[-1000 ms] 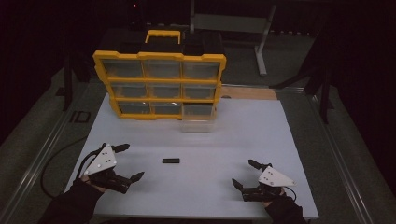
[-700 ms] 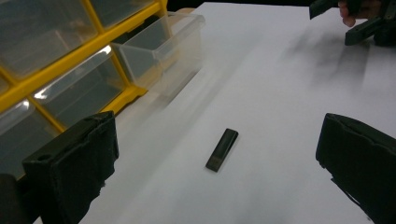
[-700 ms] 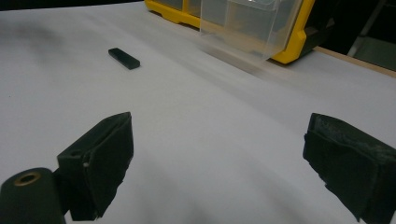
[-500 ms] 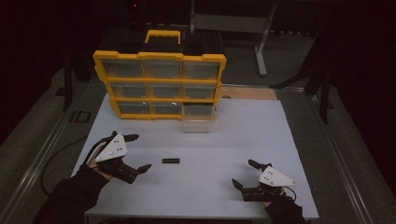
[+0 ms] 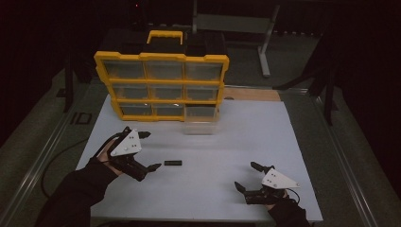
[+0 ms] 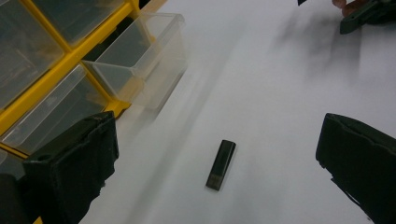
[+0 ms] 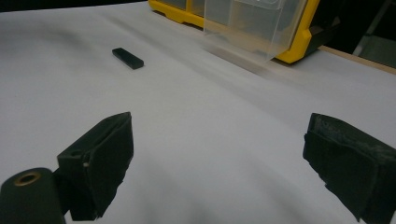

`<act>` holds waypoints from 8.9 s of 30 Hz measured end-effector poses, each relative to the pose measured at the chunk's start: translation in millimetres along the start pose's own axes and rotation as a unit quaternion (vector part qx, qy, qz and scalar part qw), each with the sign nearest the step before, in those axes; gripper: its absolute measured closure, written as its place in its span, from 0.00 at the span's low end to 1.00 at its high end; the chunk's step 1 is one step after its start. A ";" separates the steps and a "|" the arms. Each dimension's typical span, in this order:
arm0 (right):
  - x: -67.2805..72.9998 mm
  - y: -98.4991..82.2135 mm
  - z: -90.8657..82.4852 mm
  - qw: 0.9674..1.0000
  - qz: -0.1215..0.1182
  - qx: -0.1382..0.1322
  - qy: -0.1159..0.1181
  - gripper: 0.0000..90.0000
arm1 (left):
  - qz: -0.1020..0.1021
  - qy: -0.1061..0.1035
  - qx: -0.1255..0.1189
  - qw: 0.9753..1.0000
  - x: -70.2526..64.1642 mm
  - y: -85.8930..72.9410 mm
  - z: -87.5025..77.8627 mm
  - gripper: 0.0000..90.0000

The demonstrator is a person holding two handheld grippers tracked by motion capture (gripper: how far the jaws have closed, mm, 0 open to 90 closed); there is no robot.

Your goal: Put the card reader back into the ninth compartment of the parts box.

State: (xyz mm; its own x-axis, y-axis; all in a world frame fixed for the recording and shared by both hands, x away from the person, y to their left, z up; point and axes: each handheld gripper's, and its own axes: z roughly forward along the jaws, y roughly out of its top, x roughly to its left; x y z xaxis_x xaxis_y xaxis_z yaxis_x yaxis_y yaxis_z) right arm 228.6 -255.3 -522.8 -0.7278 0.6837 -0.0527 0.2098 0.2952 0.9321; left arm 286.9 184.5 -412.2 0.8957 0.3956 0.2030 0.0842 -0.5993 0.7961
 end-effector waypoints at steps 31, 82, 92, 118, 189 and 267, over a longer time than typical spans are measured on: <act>-1.0 -0.6 2.6 1.000 -0.007 0.006 0.008 0.10 | 0.050 -0.067 0.087 0.993 4.8 17.9 60.8 0.00; -1.2 -0.9 4.7 1.000 -0.004 0.011 0.012 0.10 | 0.055 -0.125 0.247 0.959 13.8 -17.8 125.0 0.33; -1.3 -0.6 4.2 1.000 -0.005 0.011 0.010 0.10 | 0.052 -0.127 0.260 0.956 14.9 -18.2 128.3 0.49; -1.5 -0.5 4.7 1.000 -0.004 0.011 0.013 0.10 | 0.057 -0.149 0.310 0.937 12.6 -13.2 139.0 0.83; -1.6 0.5 4.2 1.000 -0.002 0.006 0.013 0.10 | 0.065 -0.149 0.243 0.956 37.3 91.6 116.8 0.83; -0.8 1.1 4.0 1.000 -0.003 0.001 0.020 0.10 | -0.053 -0.029 0.178 0.982 97.0 116.5 153.0 0.83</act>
State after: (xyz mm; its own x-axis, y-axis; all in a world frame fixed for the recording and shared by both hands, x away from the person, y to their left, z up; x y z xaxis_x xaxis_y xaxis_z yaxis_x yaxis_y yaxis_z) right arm 232.1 -252.9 -523.2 -0.7548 0.6545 -0.0444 0.2063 0.3011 0.9310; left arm 450.4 46.6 -387.0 0.8963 0.4344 0.0888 0.3161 -0.7666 0.5590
